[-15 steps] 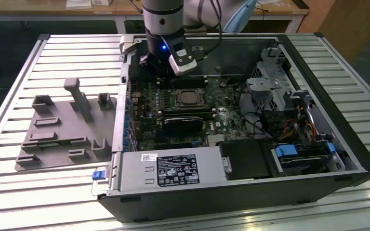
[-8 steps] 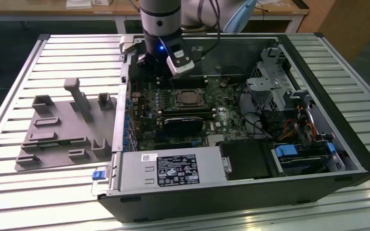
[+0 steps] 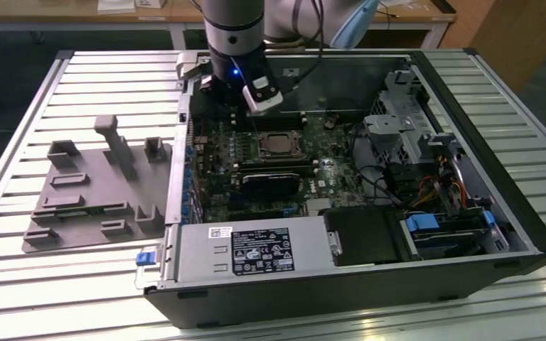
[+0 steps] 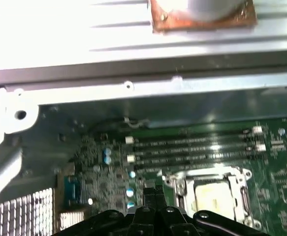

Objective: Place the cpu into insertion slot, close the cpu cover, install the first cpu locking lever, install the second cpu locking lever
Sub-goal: 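Install the first cpu locking lever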

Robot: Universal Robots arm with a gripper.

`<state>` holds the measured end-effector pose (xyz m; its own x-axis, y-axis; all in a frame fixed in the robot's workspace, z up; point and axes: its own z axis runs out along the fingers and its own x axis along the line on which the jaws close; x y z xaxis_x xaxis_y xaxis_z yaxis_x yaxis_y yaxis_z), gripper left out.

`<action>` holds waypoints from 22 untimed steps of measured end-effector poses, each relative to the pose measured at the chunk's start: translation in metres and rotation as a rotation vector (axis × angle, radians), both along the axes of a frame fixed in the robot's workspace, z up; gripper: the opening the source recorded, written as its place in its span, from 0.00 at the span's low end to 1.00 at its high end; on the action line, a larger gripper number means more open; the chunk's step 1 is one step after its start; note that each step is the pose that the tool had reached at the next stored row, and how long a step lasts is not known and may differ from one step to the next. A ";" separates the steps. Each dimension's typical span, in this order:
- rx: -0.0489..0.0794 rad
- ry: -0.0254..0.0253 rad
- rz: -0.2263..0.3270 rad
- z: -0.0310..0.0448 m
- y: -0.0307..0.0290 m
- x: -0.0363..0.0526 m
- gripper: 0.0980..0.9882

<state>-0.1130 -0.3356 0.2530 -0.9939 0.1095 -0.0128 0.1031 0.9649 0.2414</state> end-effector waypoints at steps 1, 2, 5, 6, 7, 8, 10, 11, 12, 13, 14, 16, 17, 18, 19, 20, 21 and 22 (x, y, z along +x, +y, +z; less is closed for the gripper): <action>0.012 0.0002 0.000 -0.0001 0.0000 -0.0004 0.01; 0.025 0.0000 0.000 -0.0002 0.0000 -0.0007 0.01; 0.066 0.0001 0.000 -0.0008 0.0000 -0.0016 0.01; 0.076 0.0001 0.000 -0.0012 0.0000 -0.0017 0.01; 0.084 0.0000 0.000 -0.0018 0.0000 -0.0018 0.01; 0.089 -0.0001 0.000 -0.0025 0.0000 -0.0018 0.01; 0.093 -0.0002 0.000 -0.0043 0.0001 -0.0018 0.01; 0.094 0.0000 0.000 -0.0051 0.0000 -0.0018 0.01; 0.095 0.0000 0.000 -0.0059 0.0000 -0.0018 0.01; 0.096 -0.0001 0.000 -0.0067 0.0000 -0.0018 0.01; 0.097 0.0000 0.000 -0.0072 0.0000 -0.0016 0.01; 0.097 0.0001 0.000 -0.0074 0.0000 -0.0004 0.01; 0.097 0.0001 0.000 -0.0075 0.0000 0.0009 0.01; 0.097 0.0001 0.000 -0.0076 0.0000 0.0024 0.01; 0.097 0.0001 0.000 -0.0076 0.0000 0.0042 0.01; 0.097 0.0000 0.000 -0.0077 0.0000 0.0063 0.01; 0.097 0.0000 0.000 -0.0077 0.0000 0.0085 0.01; 0.097 0.0001 0.000 -0.0077 0.0000 0.0108 0.01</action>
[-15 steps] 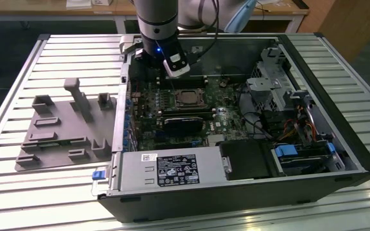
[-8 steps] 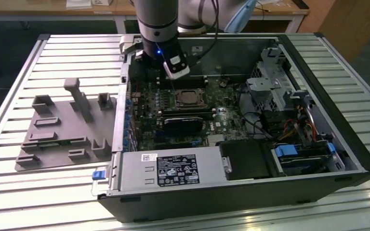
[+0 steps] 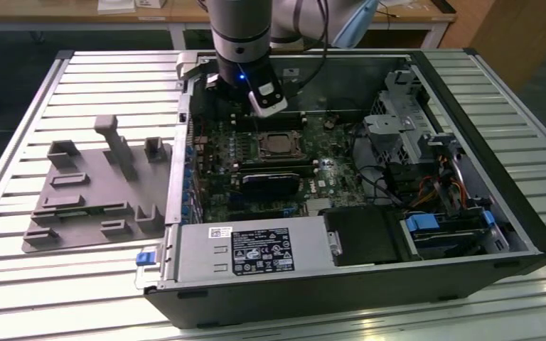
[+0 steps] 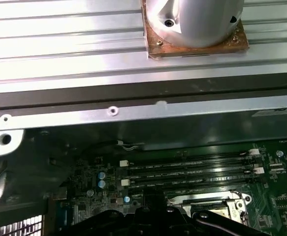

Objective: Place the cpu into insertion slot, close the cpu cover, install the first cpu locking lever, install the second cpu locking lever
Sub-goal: 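Install the first cpu locking lever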

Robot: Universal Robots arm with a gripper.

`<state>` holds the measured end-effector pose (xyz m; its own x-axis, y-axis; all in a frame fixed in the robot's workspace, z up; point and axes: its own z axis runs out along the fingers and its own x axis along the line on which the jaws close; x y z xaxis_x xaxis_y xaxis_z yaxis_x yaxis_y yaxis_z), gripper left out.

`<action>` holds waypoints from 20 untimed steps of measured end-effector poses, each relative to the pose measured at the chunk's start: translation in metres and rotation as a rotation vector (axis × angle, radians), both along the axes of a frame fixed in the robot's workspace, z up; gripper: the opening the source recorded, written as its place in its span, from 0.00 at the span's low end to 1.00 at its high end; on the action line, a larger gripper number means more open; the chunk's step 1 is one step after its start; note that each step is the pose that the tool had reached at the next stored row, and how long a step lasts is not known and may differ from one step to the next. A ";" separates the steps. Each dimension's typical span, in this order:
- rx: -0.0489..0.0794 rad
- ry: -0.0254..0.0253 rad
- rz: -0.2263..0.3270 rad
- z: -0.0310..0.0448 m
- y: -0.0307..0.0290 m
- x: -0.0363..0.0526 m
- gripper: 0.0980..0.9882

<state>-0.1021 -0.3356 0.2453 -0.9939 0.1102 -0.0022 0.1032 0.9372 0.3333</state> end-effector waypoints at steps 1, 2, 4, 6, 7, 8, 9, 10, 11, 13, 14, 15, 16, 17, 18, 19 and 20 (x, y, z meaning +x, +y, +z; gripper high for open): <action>0.000 0.0000 0.000 0.0000 0.0000 0.0027 0.01; 0.000 0.0000 0.000 0.0000 0.0000 0.0055 0.01; 0.000 0.0002 0.000 0.0000 0.0000 0.0113 0.01; 0.000 0.0006 0.000 -0.0001 0.0000 0.0185 0.01; 0.000 0.0009 0.000 -0.0001 0.0000 0.0221 0.01; 0.000 0.0013 0.000 -0.0001 0.0000 0.0255 0.01; 0.000 0.0016 0.000 -0.0001 0.0000 0.0287 0.01; 0.000 0.0018 0.000 -0.0001 0.0000 0.0315 0.01; 0.000 0.0019 0.000 0.0000 0.0000 0.0336 0.01; 0.000 0.0020 0.000 0.0000 -0.0001 0.0346 0.01; 0.000 0.0019 0.000 0.0000 -0.0001 0.0346 0.01; 0.000 0.0019 0.000 -0.0001 0.0000 0.0346 0.01; 0.000 0.0019 0.000 -0.0001 0.0000 0.0347 0.01; 0.000 0.0014 0.000 -0.0002 0.0000 0.0347 0.01; 0.000 -0.0029 0.000 -0.0006 0.0000 0.0345 0.01; 0.000 -0.0106 0.000 -0.0012 0.0000 0.0341 0.01; 0.000 -0.0187 0.000 -0.0019 0.0000 0.0336 0.01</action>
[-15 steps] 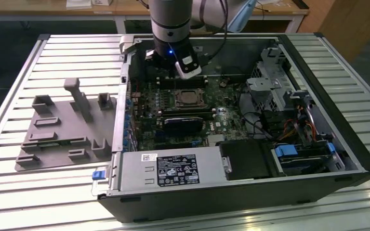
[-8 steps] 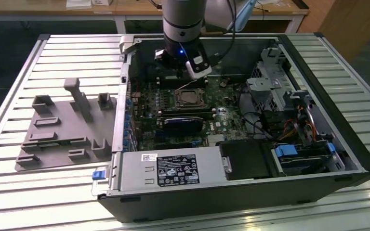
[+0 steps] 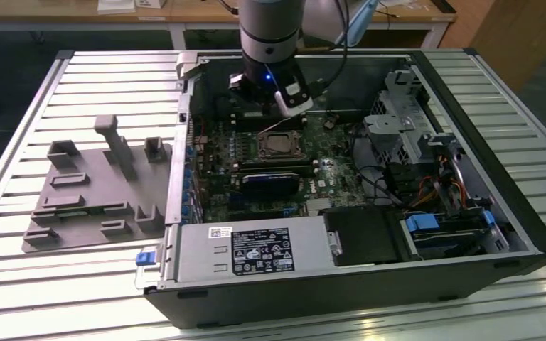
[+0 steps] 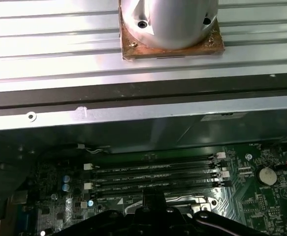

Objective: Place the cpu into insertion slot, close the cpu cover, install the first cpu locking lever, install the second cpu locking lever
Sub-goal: 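Install the first cpu locking lever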

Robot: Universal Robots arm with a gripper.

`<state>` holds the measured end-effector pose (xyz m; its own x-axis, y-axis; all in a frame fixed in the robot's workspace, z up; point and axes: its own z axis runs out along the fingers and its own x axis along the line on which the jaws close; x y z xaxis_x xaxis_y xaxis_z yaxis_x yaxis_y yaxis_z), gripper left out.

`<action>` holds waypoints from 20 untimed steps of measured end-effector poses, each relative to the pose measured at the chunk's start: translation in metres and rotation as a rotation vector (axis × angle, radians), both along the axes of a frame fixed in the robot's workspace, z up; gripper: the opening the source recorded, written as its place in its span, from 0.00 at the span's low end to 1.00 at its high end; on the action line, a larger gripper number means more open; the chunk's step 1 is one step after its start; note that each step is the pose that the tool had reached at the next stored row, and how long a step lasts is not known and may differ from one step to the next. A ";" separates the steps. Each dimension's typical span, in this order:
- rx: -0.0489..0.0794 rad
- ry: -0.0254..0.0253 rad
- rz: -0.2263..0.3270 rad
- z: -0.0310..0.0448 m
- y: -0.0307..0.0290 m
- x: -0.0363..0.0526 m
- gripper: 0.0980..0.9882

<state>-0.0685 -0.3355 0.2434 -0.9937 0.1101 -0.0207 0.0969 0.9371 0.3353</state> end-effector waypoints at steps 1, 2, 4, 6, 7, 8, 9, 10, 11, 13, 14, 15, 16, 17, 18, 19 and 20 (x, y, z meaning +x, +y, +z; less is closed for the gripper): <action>0.000 -0.0082 0.000 -0.0005 0.0000 -0.0006 0.01; 0.000 -0.0171 0.000 -0.0010 -0.0001 -0.0010 0.01; -0.001 -0.0366 0.000 -0.0018 0.0000 -0.0017 0.01; -0.007 -0.0610 0.000 -0.0023 0.0000 -0.0022 0.01; -0.010 -0.0733 0.000 -0.0025 0.0000 -0.0024 0.01; -0.014 -0.0851 0.000 -0.0028 0.0000 -0.0026 0.01; -0.018 -0.0963 0.000 -0.0030 0.0000 -0.0028 0.01; -0.022 -0.1063 0.000 -0.0035 0.0000 -0.0028 0.01; -0.025 -0.1088 0.000 -0.0041 0.0000 -0.0028 0.01; -0.027 -0.1089 -0.002 -0.0049 0.0000 -0.0027 0.01; -0.027 -0.1089 -0.007 -0.0053 0.0000 -0.0027 0.01; -0.029 -0.1087 -0.017 -0.0058 0.0000 -0.0026 0.01; -0.030 -0.1086 -0.029 -0.0063 0.0000 -0.0026 0.01; -0.032 -0.1084 -0.040 -0.0068 0.0000 -0.0025 0.01; -0.033 -0.1082 -0.051 -0.0074 0.0001 -0.0024 0.01; -0.035 -0.1081 -0.061 -0.0079 0.0001 -0.0024 0.01; -0.037 -0.1080 -0.070 -0.0084 0.0002 -0.0024 0.01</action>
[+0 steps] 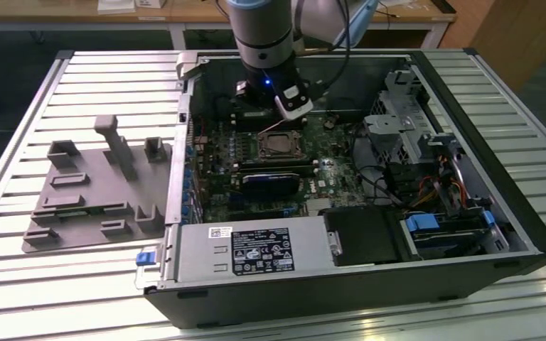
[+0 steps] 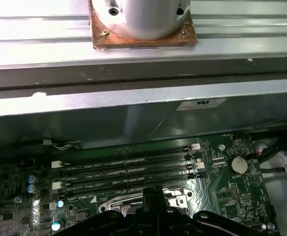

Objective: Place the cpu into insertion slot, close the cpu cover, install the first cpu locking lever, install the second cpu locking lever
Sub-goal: 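Install the first cpu locking lever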

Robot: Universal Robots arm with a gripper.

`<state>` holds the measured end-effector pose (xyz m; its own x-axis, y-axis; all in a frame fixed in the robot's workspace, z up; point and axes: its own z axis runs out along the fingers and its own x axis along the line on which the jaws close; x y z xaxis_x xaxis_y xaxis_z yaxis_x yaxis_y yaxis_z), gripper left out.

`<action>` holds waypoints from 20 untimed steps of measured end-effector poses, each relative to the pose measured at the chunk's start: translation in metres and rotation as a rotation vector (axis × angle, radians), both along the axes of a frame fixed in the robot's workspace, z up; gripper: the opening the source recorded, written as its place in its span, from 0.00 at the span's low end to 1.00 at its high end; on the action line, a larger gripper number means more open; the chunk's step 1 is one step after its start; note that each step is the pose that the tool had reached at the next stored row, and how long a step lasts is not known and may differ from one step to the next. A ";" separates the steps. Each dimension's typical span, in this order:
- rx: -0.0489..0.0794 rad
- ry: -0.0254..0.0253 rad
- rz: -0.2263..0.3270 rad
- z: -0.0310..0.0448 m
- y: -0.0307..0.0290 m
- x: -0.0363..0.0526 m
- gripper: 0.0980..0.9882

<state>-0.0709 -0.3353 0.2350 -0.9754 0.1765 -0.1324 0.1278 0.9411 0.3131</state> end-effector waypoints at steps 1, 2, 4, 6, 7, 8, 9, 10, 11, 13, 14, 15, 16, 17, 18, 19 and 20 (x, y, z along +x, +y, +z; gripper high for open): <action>-0.001 0.0000 -0.007 -0.0005 0.0002 0.0002 0.01; -0.003 -0.0001 -0.014 -0.0009 0.0003 0.0003 0.01; -0.008 0.0000 -0.025 -0.0015 0.0007 0.0004 0.01; -0.015 -0.0001 -0.033 -0.0018 0.0011 0.0005 0.01; -0.017 -0.0001 -0.035 -0.0019 0.0014 0.0006 0.01; -0.019 -0.0002 -0.037 -0.0020 0.0018 0.0006 0.01; -0.021 -0.0001 -0.038 -0.0020 0.0021 0.0006 0.01; -0.023 -0.0002 -0.038 -0.0021 0.0026 0.0006 0.01; -0.026 -0.0002 -0.039 -0.0021 0.0031 0.0006 0.01; -0.030 -0.0003 -0.040 -0.0022 0.0044 0.0008 0.01; -0.034 -0.0004 -0.040 -0.0024 0.0051 0.0009 0.01; -0.038 -0.0004 -0.041 -0.0025 0.0055 0.0011 0.01; -0.042 -0.0006 -0.042 -0.0027 0.0060 0.0012 0.01; -0.046 -0.0006 -0.044 -0.0028 0.0066 0.0012 0.01; -0.050 -0.0006 -0.045 -0.0029 0.0071 0.0013 0.01; -0.054 -0.0006 -0.046 -0.0030 0.0075 0.0014 0.01; -0.060 -0.0007 -0.048 -0.0032 0.0081 0.0015 0.01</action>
<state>-0.0694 -0.3272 0.2318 -0.9658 0.2149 -0.1448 0.1731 0.9508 0.2568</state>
